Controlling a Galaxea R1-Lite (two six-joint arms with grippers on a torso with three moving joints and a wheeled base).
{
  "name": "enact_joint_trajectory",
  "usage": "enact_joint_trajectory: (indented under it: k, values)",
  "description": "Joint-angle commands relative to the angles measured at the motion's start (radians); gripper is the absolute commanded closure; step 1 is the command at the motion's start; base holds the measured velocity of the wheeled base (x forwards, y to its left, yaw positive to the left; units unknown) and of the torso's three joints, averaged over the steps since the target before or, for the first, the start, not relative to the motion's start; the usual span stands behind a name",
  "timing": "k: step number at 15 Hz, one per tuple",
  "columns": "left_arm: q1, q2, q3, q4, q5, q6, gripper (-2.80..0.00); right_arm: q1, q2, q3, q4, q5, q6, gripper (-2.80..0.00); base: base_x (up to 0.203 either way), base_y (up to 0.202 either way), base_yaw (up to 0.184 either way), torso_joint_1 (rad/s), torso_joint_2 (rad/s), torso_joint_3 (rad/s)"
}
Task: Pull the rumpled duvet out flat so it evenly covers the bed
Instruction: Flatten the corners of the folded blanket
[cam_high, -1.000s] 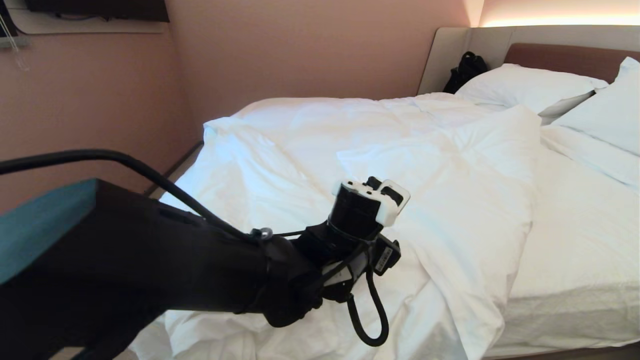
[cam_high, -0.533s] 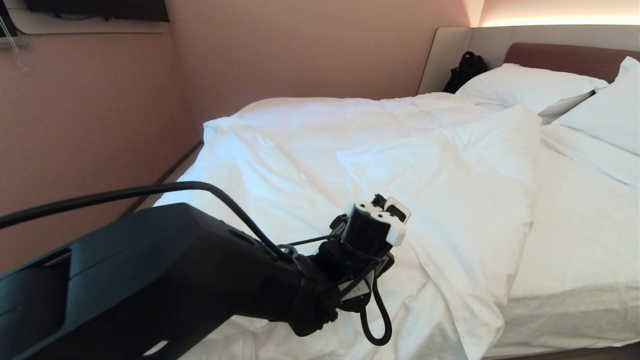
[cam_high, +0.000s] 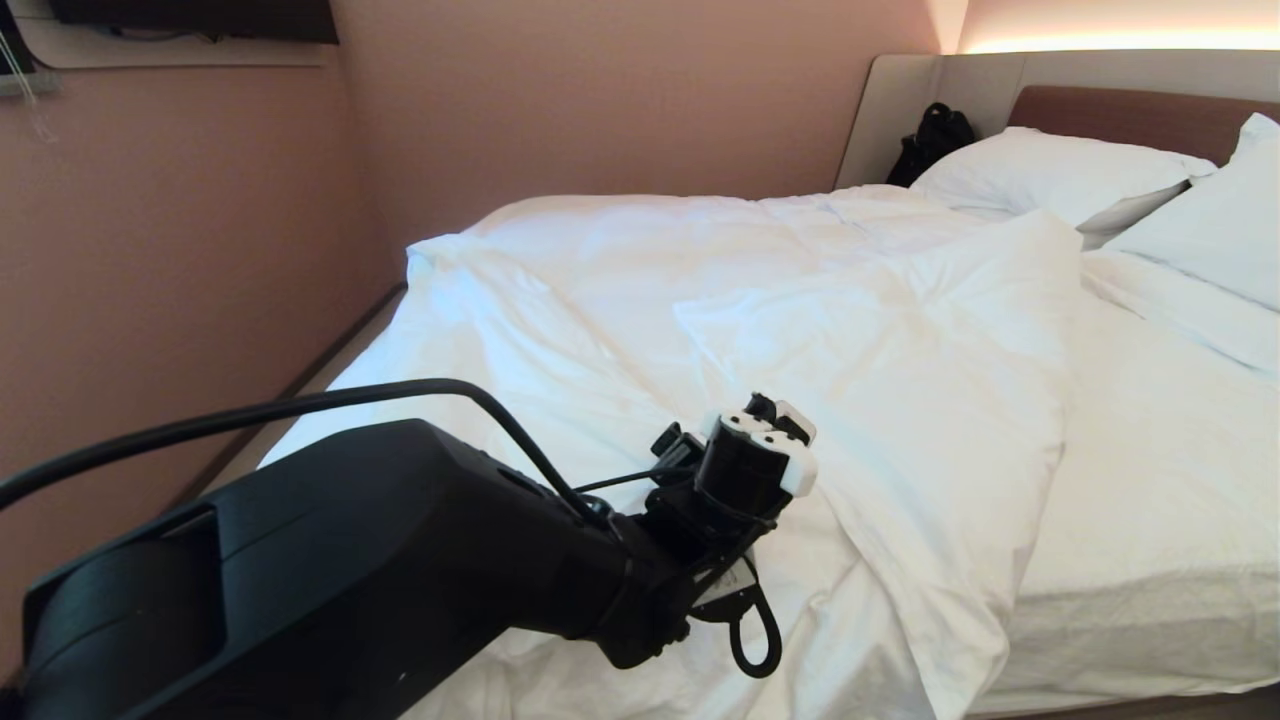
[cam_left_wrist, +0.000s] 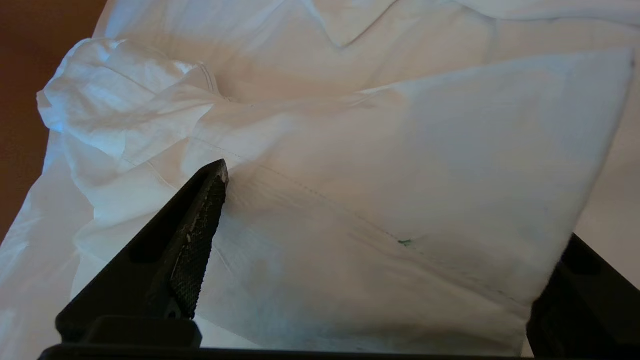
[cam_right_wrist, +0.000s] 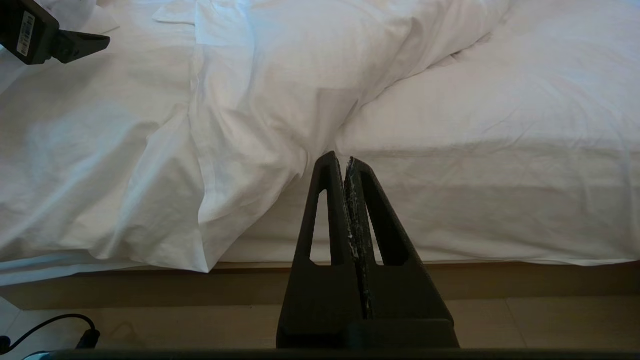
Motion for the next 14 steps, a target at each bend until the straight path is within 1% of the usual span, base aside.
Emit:
enact_joint_trajectory:
  k: [1, 3, 7, 9, 14]
  values:
    - [0.013, 0.012, -0.005, -0.001, 0.043, 0.005, -2.80, 0.000, 0.001, 0.000, 0.000, 0.001, 0.000, 0.00, 0.000, 0.000, 0.000, 0.000, 0.00, 0.000]
    - [0.023, 0.013, -0.003, -0.002, 0.061, 0.005, -2.80, 0.000, 0.001, 0.000, 0.000, 0.001, 0.000, 0.00, 0.000, 0.000, 0.000, 0.000, 0.00, 0.000]
    - [0.037, 0.006, 0.004, 0.007, 0.130, 0.010, -2.80, 0.000, 0.001, 0.000, 0.000, 0.001, 0.000, 0.00, 0.000, 0.000, 0.000, 0.000, 0.00, 0.000]
    - [0.042, 0.003, 0.007, 0.041, 0.145, 0.011, -2.80, 0.000, 0.001, 0.000, 0.000, 0.001, 0.000, 0.00, 0.000, 0.000, 0.000, 0.000, 0.00, 0.000]
    - [0.044, 0.005, 0.010, 0.042, 0.148, 0.008, -2.80, 0.000, 0.001, 0.000, 0.000, 0.001, 0.000, 0.00, 0.000, 0.000, 0.000, 0.000, 0.00, 0.000]
